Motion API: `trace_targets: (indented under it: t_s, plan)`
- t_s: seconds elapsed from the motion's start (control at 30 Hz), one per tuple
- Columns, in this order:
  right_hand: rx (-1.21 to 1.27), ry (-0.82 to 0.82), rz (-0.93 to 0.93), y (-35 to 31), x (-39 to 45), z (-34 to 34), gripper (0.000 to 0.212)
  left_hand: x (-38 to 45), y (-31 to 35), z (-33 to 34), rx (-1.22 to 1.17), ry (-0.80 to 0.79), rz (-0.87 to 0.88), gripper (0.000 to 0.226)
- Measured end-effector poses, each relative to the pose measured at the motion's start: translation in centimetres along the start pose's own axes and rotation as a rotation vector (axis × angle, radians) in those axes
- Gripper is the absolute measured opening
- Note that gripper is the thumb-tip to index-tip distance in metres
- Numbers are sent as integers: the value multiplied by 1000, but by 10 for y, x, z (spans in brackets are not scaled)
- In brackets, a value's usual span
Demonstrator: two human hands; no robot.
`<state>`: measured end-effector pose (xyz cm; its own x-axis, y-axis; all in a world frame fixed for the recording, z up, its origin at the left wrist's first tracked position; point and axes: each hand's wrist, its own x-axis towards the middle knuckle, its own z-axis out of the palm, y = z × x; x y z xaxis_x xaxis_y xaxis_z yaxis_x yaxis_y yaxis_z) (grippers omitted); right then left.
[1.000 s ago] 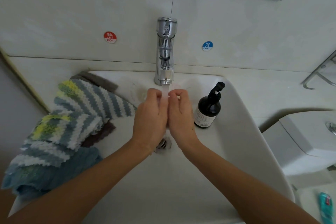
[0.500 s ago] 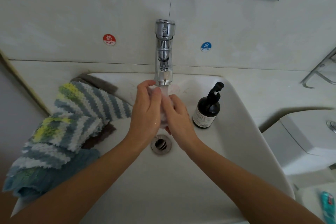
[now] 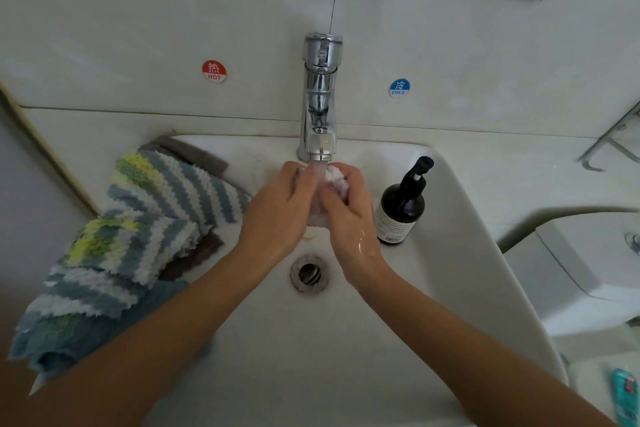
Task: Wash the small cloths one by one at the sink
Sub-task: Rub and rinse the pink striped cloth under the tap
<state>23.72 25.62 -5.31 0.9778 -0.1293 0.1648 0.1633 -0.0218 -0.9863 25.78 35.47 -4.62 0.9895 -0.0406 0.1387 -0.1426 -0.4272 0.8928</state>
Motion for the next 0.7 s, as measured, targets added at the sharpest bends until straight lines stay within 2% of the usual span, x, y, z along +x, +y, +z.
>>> trace_targets:
  t_s: [0.13,0.33,0.53,0.7]
  plan:
    - [-55,25,16,-1,-2,0,12,-11,2,13,-187,104,-27,21]
    - [-148,65,42,0,-3,-1,25,-18,-7,26,-316,29,-100,19]
    - [-241,117,108,2,-1,4,45,-20,-4,26,-238,112,-28,30]
    - [-232,77,169,-6,-2,6,47,-20,-3,25,-236,169,36,32]
